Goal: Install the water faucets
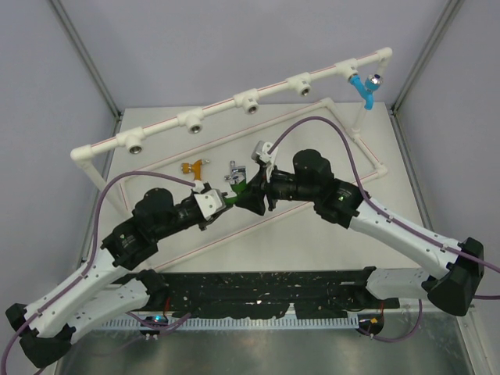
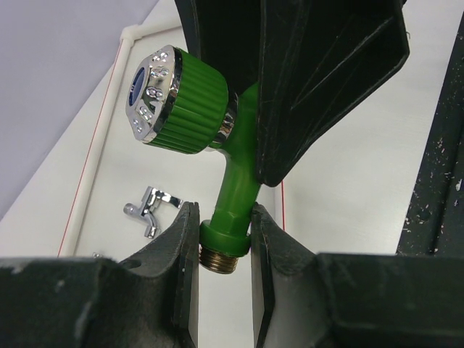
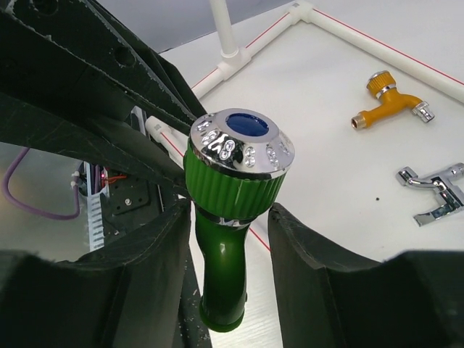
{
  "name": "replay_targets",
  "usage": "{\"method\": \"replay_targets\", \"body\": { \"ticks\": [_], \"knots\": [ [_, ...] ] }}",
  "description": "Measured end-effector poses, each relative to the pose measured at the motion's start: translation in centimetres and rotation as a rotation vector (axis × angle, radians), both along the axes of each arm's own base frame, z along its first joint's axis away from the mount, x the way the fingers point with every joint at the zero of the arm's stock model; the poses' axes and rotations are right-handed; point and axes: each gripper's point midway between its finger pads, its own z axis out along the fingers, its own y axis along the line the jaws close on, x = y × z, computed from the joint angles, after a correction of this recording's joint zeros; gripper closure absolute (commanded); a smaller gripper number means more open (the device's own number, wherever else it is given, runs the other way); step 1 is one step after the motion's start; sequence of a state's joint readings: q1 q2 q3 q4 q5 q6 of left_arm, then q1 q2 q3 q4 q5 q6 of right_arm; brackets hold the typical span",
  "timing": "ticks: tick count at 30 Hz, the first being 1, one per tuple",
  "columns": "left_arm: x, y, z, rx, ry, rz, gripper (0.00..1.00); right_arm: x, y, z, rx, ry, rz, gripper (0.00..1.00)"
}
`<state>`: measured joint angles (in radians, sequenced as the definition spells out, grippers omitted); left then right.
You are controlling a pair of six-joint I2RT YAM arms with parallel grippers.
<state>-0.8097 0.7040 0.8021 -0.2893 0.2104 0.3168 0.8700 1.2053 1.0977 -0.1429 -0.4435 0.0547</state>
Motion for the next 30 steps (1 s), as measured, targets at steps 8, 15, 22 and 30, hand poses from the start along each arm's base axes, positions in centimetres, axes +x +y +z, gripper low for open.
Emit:
{"method": "replay_targets", "body": {
  "ticks": [8, 15, 22, 30],
  "knots": [
    [-0.1, -0.1, -0.1, -0.001, 0.007, -0.003, 1.0, -0.2, 0.2, -0.4, -0.007, 0.012, 0.014, 0.64],
    [0.0, -0.1, 0.1, -0.005, 0.011, 0.003, 0.88, -0.5, 0.3, -0.2, 0.0, 0.017, 0.032, 0.95],
    [0.7, 0.7, 0.6, -0.029, 0.023, 0.079, 0.23, 0.6, -0.8, -0.3, -0.022, -0.043, 0.019, 0.95],
    [2.3, 4.7, 4.3, -0.15, 0.059, 0.312, 0.05, 5.1, -6.8, 0.7, -0.042, -0.207, -0.148, 0.95]
  ]
}}
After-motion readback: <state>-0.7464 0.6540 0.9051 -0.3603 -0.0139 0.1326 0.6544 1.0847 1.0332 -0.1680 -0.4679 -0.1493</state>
